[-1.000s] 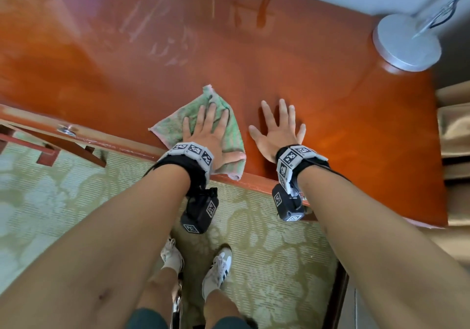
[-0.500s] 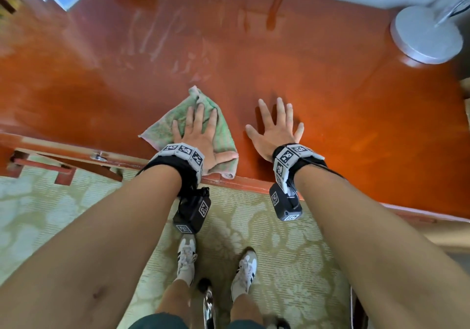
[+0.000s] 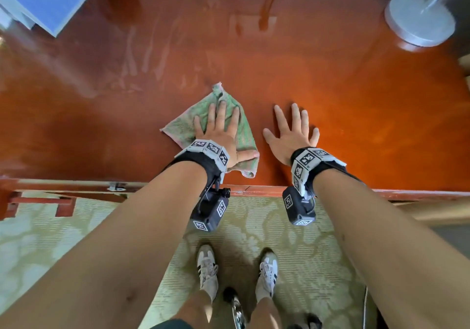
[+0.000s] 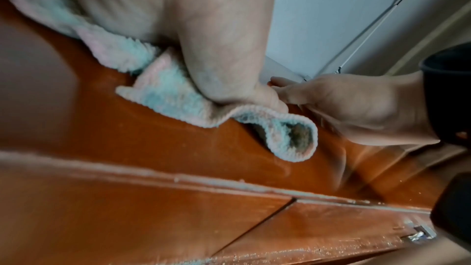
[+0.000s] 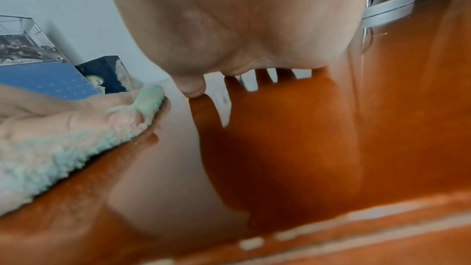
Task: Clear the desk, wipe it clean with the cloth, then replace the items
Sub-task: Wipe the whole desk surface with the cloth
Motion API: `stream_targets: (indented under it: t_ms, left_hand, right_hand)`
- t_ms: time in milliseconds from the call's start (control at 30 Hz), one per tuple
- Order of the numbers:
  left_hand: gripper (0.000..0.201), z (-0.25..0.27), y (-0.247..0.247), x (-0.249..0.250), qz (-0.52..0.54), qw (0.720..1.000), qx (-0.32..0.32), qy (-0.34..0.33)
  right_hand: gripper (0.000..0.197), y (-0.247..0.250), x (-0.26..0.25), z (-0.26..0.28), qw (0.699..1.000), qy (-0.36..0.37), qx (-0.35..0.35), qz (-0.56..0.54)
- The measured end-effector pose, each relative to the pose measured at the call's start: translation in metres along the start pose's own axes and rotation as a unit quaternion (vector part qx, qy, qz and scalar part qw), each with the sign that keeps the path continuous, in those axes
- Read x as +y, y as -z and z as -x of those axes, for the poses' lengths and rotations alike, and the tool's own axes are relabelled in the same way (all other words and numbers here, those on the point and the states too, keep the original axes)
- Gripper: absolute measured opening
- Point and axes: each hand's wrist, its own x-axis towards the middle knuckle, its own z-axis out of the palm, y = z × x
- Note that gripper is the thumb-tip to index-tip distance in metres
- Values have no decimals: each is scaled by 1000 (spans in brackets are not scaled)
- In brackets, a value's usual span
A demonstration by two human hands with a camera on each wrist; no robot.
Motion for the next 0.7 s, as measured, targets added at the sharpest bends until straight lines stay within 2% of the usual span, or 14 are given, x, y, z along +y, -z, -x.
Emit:
stream_targets:
  t_ms: [433, 700]
  left_hand:
    - [119, -49, 30, 1, -13, 998, 13, -56]
    - [118, -65, 44, -55, 16, 999, 40, -5]
  right_hand:
    - [64, 7, -2, -1, 998, -20, -56, 10]
    - [64, 7, -2, -2, 997, -26, -69, 3]
